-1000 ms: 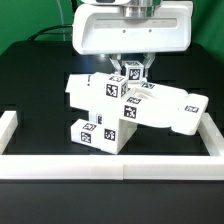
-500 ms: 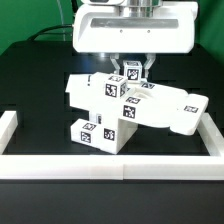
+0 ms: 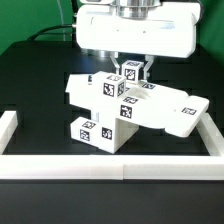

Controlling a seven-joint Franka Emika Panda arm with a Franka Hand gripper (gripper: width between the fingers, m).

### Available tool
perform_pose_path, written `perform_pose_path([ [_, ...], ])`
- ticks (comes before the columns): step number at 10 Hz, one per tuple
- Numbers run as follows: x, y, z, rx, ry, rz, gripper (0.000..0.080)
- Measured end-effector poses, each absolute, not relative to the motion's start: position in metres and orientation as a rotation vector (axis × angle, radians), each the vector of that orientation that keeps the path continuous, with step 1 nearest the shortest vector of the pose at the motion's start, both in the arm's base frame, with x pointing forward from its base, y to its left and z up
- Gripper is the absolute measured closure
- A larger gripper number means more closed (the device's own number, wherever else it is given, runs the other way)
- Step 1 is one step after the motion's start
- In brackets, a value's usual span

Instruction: Assemble chair

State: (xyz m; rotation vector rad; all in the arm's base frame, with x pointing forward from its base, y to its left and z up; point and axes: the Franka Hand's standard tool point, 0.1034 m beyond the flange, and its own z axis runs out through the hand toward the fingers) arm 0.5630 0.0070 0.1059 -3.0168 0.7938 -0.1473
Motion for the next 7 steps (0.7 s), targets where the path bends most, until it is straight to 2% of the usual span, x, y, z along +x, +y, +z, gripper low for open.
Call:
perform_pose_path([
  [7,0.5628,0.0138,0.1057,-2.742,1.367,-0.119,0.0527],
])
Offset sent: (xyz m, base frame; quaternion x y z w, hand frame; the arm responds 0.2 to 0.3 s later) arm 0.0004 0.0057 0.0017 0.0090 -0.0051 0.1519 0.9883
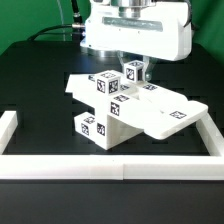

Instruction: Assemble chair

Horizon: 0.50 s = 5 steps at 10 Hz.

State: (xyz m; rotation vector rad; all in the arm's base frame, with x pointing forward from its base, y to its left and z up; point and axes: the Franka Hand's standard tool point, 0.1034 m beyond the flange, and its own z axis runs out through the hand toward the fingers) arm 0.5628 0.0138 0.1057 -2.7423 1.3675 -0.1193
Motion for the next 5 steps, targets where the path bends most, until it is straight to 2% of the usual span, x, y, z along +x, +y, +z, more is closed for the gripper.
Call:
perform_pose_path([
  [1,0.5627,0.0138,0.1057,-2.762,1.331,-0.121,0.0527],
  [2,0.5627,0.0139,0.1057,-2.789,1.277,-0.123,0.0325],
  [3,0.5628,0.0144,0.1059,-2.805,1.249,-0.12,0.0325],
  [4,0.5631,0.0156,0.1064,-2.847,1.168,-0.12,0.0193],
  [5,0.563,0.0173,0.1063,-2.886,1.083,-0.123,0.0159],
])
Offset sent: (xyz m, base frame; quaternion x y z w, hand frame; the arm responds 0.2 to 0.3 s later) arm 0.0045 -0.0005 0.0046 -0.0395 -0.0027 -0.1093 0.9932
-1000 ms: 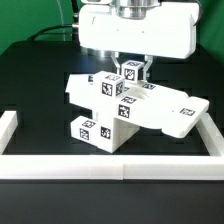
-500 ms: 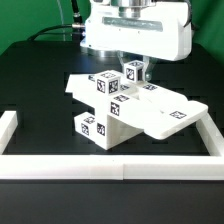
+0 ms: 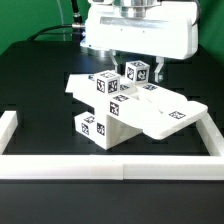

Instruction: Assemble chair

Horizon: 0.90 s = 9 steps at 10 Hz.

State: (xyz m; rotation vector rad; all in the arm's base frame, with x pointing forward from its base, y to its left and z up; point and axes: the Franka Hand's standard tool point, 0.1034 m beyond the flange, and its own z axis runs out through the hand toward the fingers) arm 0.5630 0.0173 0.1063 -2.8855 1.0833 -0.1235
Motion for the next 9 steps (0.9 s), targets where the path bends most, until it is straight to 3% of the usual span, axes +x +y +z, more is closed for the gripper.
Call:
perform_pose_path([
  [9,0.5637,0.0156,0.1069,-3.144,-0.027,-0.146,0.015],
])
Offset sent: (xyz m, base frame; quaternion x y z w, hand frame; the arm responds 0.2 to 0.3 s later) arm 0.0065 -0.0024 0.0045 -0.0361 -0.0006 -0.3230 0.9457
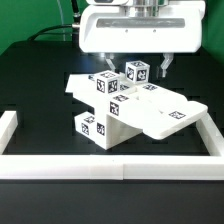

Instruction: Assemble chair

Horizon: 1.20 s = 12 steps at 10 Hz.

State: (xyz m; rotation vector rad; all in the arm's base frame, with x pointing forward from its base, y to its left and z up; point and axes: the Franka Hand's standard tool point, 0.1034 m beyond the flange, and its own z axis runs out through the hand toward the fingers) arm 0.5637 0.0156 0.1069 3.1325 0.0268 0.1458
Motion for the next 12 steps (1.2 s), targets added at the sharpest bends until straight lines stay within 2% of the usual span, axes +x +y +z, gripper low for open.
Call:
perform_pose_path([
  [2,0.5632,0.0135,0.1063,3.118,0.195,0.145,0.015],
  [4,0.563,0.0108,0.1061,3.116,0.21,0.144,0.0421],
  [5,0.563,0.0108,0.1061,3.116,0.21,0.144,0.0421],
  [6,0.5629,0.0108,0.1061,3.116,0.21,0.143,0.0532],
  [9,0.5627,0.0109,0.1059,3.121,0.159,0.143,0.053],
  [12,0.5624,0.0114,0.1055,3.139,-0.237,0.147,0.053],
])
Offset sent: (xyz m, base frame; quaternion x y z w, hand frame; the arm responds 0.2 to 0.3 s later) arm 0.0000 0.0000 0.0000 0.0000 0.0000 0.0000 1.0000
